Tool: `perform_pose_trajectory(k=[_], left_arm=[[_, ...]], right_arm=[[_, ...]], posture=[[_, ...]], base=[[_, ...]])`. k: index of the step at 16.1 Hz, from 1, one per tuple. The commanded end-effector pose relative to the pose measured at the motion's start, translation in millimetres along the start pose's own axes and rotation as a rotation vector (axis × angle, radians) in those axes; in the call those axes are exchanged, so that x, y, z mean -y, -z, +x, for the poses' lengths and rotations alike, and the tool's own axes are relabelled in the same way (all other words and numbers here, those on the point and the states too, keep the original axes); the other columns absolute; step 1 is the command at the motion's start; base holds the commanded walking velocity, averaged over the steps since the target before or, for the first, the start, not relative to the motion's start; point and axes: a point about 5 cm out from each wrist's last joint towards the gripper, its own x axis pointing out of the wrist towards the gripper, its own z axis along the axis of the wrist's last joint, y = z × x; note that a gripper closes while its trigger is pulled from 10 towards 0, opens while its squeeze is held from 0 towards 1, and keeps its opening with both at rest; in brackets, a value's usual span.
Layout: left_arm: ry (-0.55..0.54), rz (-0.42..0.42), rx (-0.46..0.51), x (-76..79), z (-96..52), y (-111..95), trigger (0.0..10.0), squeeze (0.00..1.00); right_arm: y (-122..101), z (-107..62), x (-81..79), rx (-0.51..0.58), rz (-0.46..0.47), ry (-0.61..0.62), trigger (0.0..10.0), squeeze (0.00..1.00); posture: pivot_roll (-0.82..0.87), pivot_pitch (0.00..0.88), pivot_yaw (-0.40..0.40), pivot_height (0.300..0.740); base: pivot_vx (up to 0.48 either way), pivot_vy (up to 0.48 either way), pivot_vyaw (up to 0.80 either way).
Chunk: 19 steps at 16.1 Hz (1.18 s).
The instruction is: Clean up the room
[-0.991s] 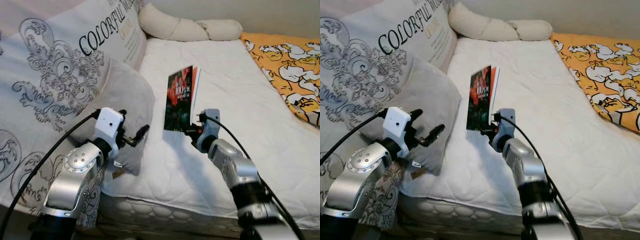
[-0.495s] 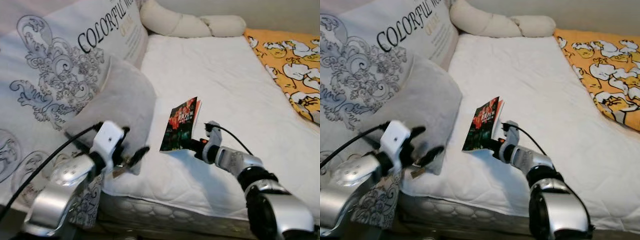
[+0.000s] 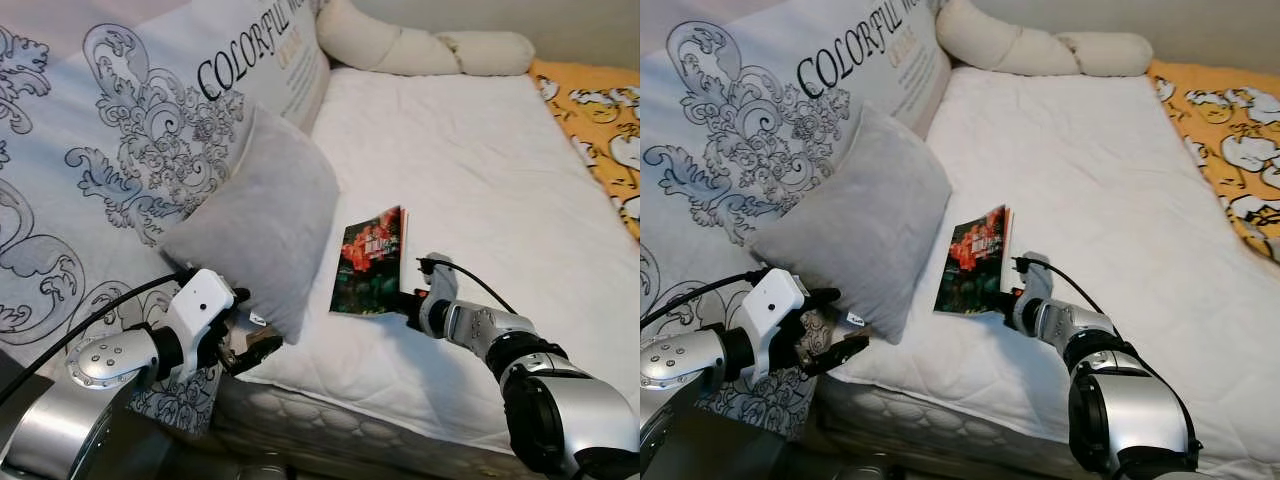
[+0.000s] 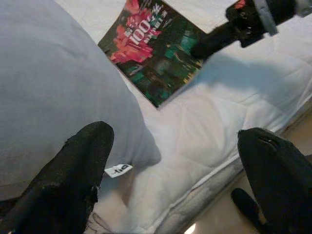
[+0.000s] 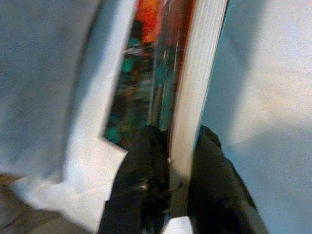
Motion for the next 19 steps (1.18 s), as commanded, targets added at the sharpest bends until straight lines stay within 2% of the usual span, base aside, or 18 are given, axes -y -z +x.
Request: perform_pose_trajectory(k=[1,3,5,8,9,11,15,16,17,19], left_arm=[[0.013,0.01,-0.013,1.0,-2.4,-2,10.0,0.18],[0.024,0.006,-0.016,2.5,1.6,-3,10.0,0.17],[0.037,0.001,-0.013,2.3,10.1,-5,10.0,0.18],[0.04,-0.016,0.002,3.5,18.5,-6,10.0,0.18],[0.042,-0.048,0.022,4.9,25.0,-4,10.0,0.18],[0.04,-0.082,0.048,5.8,38.6,-3,10.0,0.18],[0.02,-0.121,0.1,8.2,53.8,-4,10.0,0.18],[0.0,-0.135,0.125,8.8,56.5,-5,10.0,0.18],[-0.029,-0.158,0.14,8.9,58.7,-4,10.0,0.18],[-0.1,-0.193,0.163,7.0,61.3,-2,10.0,0.18]], right_arm=[[-12,-2.3,3.3,0.065,-0.013,0.037,10.0,1.0],[-12,-2.9,6.0,0.075,-0.032,0.072,10.0,1.0],[-12,-5.1,13.0,0.106,-0.01,0.126,10.0,1.0],[-6,-9.1,22.4,0.112,0.01,0.134,10.0,1.0],[-5,-13.6,30.2,0.137,0.051,0.136,10.0,1.0],[-8,-20.9,39.4,0.192,0.109,0.108,10.0,1.0],[-11,-30.6,46.7,0.286,0.147,0.014,10.0,1.0],[-13,-34.4,47.0,0.335,0.139,-0.018,10.0,1.0],[-11,-36.4,46.9,0.336,0.079,-0.016,10.0,1.0],[-13,-41.9,42.5,0.391,0.044,-0.053,10.0,1.0]], posture=[[0.3,0.023,0.064,0.74],[0.29,0.016,0.074,0.74],[0.28,0.0,0.07,0.74],[0.26,0.0,0.057,0.74],[0.22,0.0,0.05,0.74],[0.17,0.0,0.046,0.74],[0.08,0.0,0.043,0.74],[0.06,0.0,0.044,0.74],[0.05,0.0,0.041,0.74],[0.05,0.0,0.036,0.74]], base=[[0.0,0.0,0.0],[0.0,0.0,0.0],[0.0,0.0,0.0],[0.0,0.0,0.0],[0.0,0.0,0.0],[0.0,0.0,0.0],[0.0,0.0,0.0],[0.0,0.0,0.0],[0.0,0.0,0.0],[0.0,0.0,0.0]])
